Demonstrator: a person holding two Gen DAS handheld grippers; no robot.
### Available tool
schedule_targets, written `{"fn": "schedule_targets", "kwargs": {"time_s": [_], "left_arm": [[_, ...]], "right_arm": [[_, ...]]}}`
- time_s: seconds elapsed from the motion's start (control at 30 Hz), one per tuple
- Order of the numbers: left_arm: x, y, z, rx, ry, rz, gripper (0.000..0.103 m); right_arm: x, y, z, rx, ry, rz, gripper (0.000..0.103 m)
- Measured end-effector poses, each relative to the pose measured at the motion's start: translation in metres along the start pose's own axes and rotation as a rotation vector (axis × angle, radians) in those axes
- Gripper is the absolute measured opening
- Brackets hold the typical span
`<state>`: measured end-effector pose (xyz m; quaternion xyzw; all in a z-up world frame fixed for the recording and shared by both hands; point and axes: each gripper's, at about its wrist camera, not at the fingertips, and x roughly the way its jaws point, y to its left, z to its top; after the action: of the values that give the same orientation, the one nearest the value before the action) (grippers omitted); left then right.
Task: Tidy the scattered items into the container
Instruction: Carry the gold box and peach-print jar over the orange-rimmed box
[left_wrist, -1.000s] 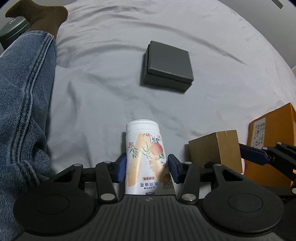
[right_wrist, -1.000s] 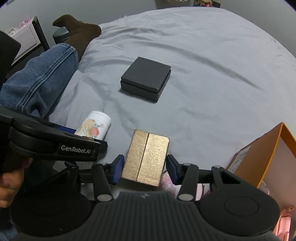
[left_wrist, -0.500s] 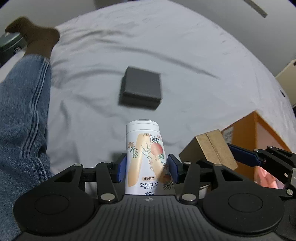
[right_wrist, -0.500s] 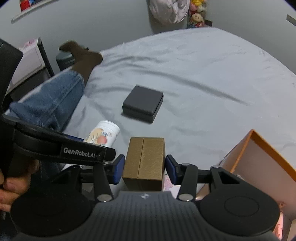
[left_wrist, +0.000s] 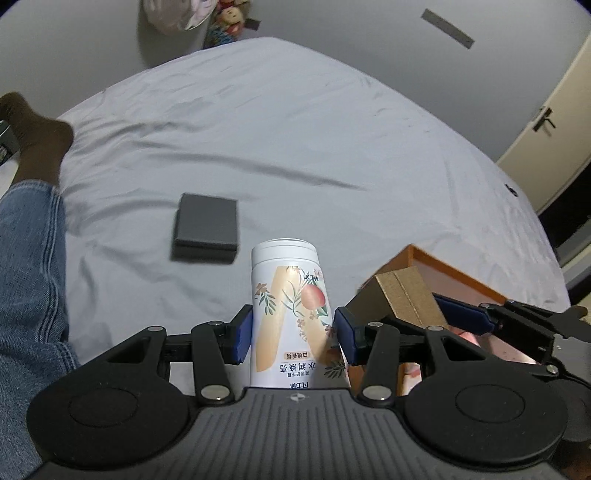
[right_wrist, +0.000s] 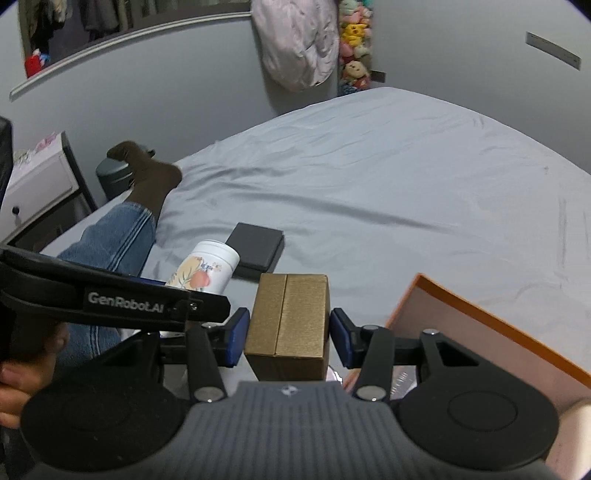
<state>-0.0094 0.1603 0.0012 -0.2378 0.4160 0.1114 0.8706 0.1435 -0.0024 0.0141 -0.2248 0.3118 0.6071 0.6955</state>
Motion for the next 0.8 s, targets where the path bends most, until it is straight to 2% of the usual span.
{"fn": "schedule_targets", "kwargs": {"time_s": [0.13,0.47,0.8], "left_arm": [[-0.002,-0.017,0.001,0.028,-0.009,-0.037,0.054],[0.008,-0.067,-0.005,0.13,0.005,-0.109,0.054],[0.028,-0.111,-0.016,0.213,0.042,-0.18,0.054]], "right_arm": [[-0.014,-0.014,-0.003,0.045,-0.012,-0.011,0.05],[-0.045,-0.053,-0.023,0.104,-0.032,-0.147,0.051],[-0.061,-0.098,-0.043,0.203,-0.026,-0.231,0.05]]}}
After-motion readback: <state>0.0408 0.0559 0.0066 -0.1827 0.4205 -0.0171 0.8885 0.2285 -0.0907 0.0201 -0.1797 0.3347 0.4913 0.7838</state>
